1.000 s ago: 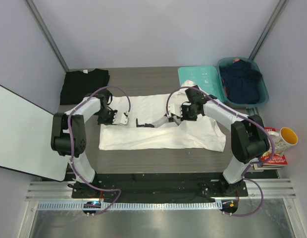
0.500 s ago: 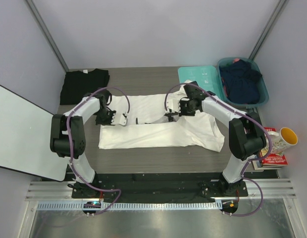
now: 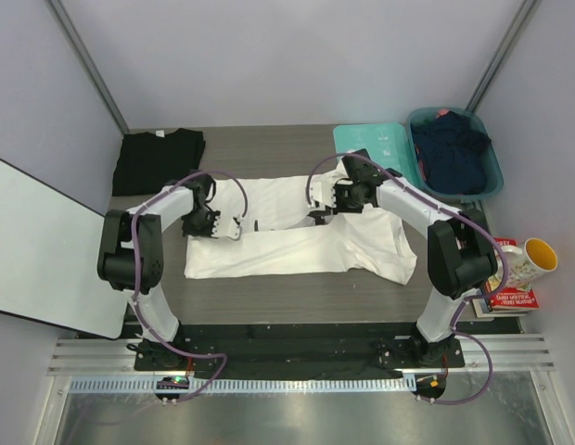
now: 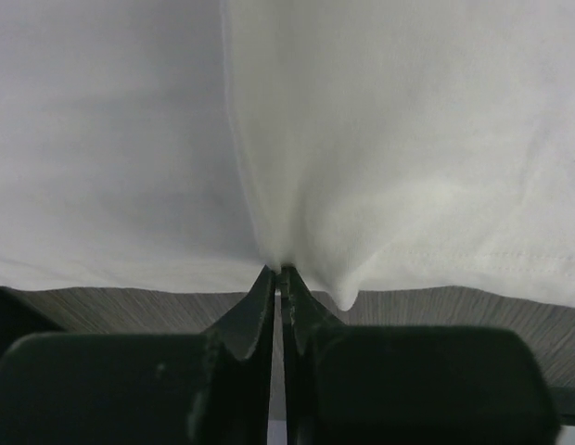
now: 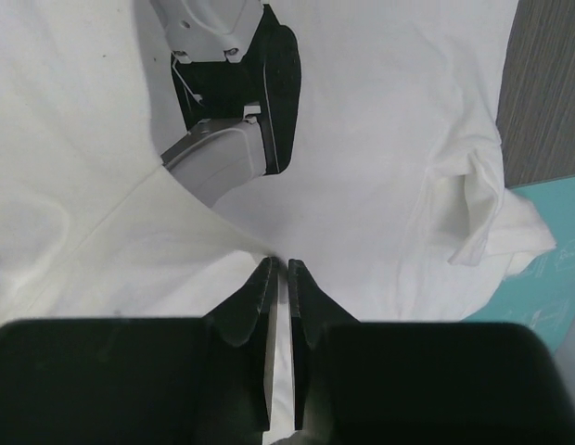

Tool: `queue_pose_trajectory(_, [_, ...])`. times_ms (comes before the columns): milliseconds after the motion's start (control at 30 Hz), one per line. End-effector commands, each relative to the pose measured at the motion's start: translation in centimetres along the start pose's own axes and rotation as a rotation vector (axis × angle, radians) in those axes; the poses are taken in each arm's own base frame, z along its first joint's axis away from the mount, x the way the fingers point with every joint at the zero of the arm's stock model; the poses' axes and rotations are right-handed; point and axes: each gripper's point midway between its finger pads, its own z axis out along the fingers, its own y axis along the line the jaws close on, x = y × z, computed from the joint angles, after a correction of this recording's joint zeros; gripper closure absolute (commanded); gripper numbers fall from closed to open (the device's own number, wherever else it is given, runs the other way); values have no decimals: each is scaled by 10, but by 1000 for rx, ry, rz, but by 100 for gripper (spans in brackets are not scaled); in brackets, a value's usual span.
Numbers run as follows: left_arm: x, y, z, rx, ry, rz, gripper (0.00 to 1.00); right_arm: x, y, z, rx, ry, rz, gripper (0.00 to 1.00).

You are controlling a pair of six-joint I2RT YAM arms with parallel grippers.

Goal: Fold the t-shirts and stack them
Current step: Fold the tshirt

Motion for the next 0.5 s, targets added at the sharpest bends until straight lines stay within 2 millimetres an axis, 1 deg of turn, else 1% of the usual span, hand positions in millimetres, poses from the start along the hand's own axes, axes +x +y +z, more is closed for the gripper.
queue_pose_trajectory(0, [10, 10, 10, -54, 86, -23, 87, -12, -22, -2, 82, -17, -40, 82])
queue_pose_trajectory(33, [11, 12, 10, -65, 94, -30, 82, -11, -21, -1, 90, -11, -33, 76])
queue_pose_trajectory(67, [13, 14, 12, -81, 105, -32, 77, -9, -23, -1, 106, -6, -27, 74])
queue_pose_trajectory(100, [15, 15, 14, -86, 118, -34, 70, -11, -31, -3, 152, -8, -14, 72])
queue_pose_trajectory(133, [19, 15, 14, -92, 146, -37, 69, -3, -32, -3, 174, 24, 4, 70])
queue_pose_trajectory(167, [22, 21, 15, -116, 161, -43, 68, 0, -36, -5, 199, 39, 18, 69])
queue_pose_trajectory(200, [24, 21, 15, -121, 173, -45, 65, 2, -44, -8, 244, 46, 37, 69])
queue_pose_trajectory(267, [25, 25, 13, -139, 176, -56, 61, 13, -50, -15, 292, 69, 149, 68])
queue_pose_trajectory(300, [24, 27, 9, -154, 172, -60, 60, 18, -53, -18, 307, 73, 197, 67])
queue_pose_trajectory(333, [23, 30, 7, -165, 162, -65, 60, 21, -56, -22, 329, 65, 295, 67])
queue_pose_trajectory(367, [22, 33, 3, -184, 157, -74, 58, 34, -58, -28, 338, 70, 353, 66])
queue_pose_trajectory(400, [22, 37, -3, -207, 154, -78, 55, 41, -50, -30, 309, 75, 395, 66])
queue_pose_trajectory(467, [19, 43, -10, -229, 139, -81, 52, 50, -40, -37, 265, 63, 451, 66])
